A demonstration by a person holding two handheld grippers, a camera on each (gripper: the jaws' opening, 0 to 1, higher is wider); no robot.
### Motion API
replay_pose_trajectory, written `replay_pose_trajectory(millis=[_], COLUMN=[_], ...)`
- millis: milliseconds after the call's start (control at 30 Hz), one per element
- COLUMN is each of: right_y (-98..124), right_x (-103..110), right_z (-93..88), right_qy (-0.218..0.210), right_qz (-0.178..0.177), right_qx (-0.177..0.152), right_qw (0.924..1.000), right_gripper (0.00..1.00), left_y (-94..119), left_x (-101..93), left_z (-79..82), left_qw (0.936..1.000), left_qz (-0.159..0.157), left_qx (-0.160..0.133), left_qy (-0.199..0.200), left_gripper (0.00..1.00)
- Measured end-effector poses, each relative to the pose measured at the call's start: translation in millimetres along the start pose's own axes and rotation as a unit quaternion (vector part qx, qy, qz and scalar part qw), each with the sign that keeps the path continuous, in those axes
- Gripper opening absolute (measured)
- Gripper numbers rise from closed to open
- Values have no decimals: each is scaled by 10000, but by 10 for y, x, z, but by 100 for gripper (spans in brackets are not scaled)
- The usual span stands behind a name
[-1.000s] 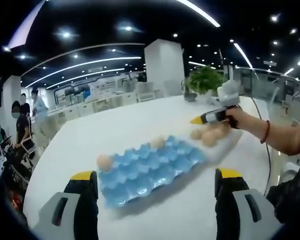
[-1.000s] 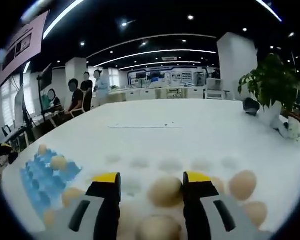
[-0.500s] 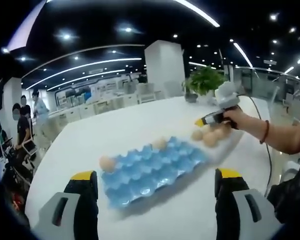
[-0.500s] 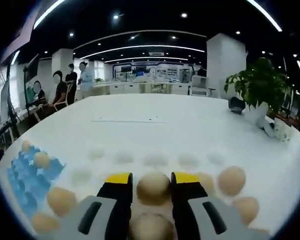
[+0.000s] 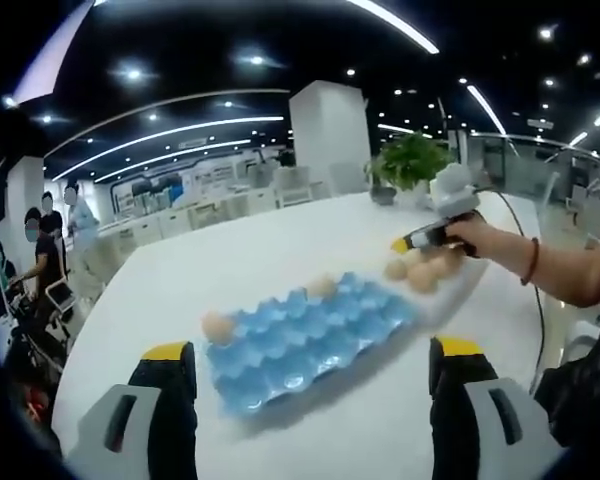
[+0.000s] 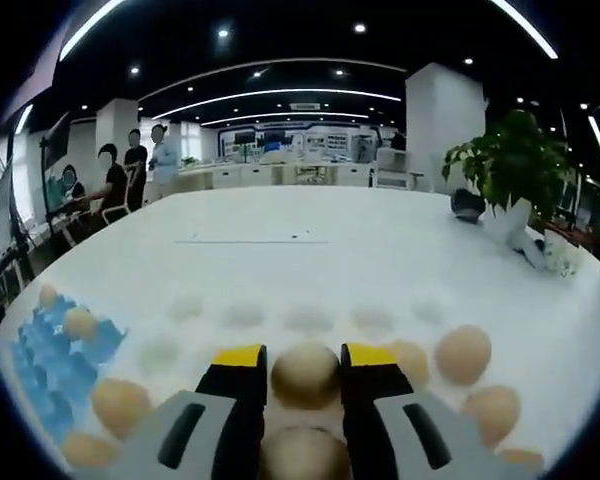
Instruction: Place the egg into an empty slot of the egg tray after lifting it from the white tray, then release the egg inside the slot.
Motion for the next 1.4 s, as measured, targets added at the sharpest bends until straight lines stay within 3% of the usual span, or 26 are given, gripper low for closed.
replay_pose_trajectory(millis=[433,600,1000,1400], right_y=[30,80,127,56], right_x=[-3,0,82,174], right_z=[-8,101,276,271], right_qy=[-249,-230,-287,-60], right_qz=[-118,-82,214,272], right_qx=[-78,-418,-764,-567], right_qw=[9996,9988,9964,9980], right_gripper=[26,26,26,27], left_y=[27,34,36,36], left_x=[38,41,34,44], left_z=[8,13,-12,-19], left_qw=[10000,10000,10000,10000], left_qz=[22,31,43,66], left_qx=[-30,-45,-27,2], left_qy=[-4,-11,14,8], left_gripper=[98,98,98,98])
Point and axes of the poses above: the point that each gripper's makers call its tool centre point, and the gripper's own axes: y roughly backward along the fingers, x roughly to its left, z roughly out of its top, the point moved 4 cm from there along y, roughly backward along the fingers, and after that the axes turned 1 degree about y, right-handed, at the moved point
